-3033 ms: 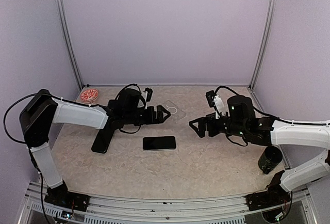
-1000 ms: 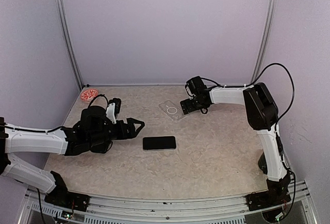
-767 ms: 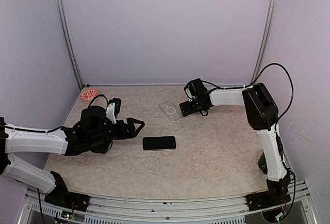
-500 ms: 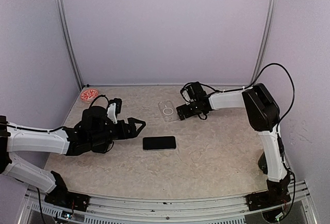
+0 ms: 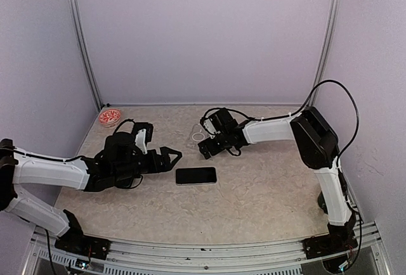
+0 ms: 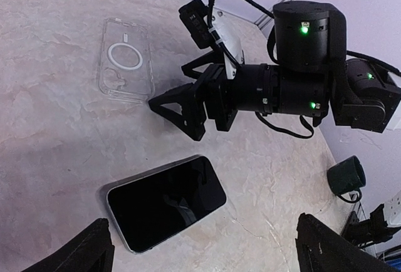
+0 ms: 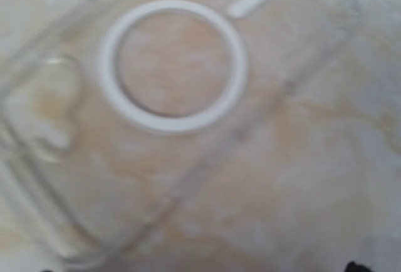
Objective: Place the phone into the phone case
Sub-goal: Adjust the phone case at the center of the board, then move the phone case to the center of the board.
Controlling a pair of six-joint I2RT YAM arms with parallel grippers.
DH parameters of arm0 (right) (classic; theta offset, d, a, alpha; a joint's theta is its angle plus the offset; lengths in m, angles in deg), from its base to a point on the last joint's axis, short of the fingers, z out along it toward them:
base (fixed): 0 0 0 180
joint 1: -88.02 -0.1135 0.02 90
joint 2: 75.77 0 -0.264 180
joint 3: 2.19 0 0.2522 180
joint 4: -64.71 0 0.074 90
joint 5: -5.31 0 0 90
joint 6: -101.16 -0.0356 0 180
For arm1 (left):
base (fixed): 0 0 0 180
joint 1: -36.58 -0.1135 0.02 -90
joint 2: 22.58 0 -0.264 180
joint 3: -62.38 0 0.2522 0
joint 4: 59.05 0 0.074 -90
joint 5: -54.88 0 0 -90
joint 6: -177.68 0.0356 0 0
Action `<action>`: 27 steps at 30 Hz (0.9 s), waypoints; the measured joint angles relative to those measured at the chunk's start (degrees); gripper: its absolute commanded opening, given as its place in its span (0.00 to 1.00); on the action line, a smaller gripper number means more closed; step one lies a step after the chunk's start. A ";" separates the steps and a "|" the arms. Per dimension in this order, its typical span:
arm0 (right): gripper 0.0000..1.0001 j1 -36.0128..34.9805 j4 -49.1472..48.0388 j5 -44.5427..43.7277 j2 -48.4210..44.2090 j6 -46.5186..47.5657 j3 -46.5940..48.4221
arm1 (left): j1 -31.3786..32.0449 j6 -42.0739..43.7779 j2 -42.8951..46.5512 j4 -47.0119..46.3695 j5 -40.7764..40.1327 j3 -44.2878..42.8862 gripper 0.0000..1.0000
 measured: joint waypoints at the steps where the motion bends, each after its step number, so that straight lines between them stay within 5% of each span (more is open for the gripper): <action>1: 1.00 -0.46 0.37 0.04 0.09 0.00 0.50 | 0.00 -0.02 -0.20 -0.17 0.04 0.00 0.99; 11: 1.00 -2.12 0.79 -0.46 -0.09 -0.52 3.23 | 0.02 3.30 -4.66 6.71 -3.72 -7.61 0.99; 27: 1.00 2.91 1.51 -2.29 -27.19 -10.27 -25.03 | -2.67 15.26 -27.21 19.89 -8.00 -35.34 0.99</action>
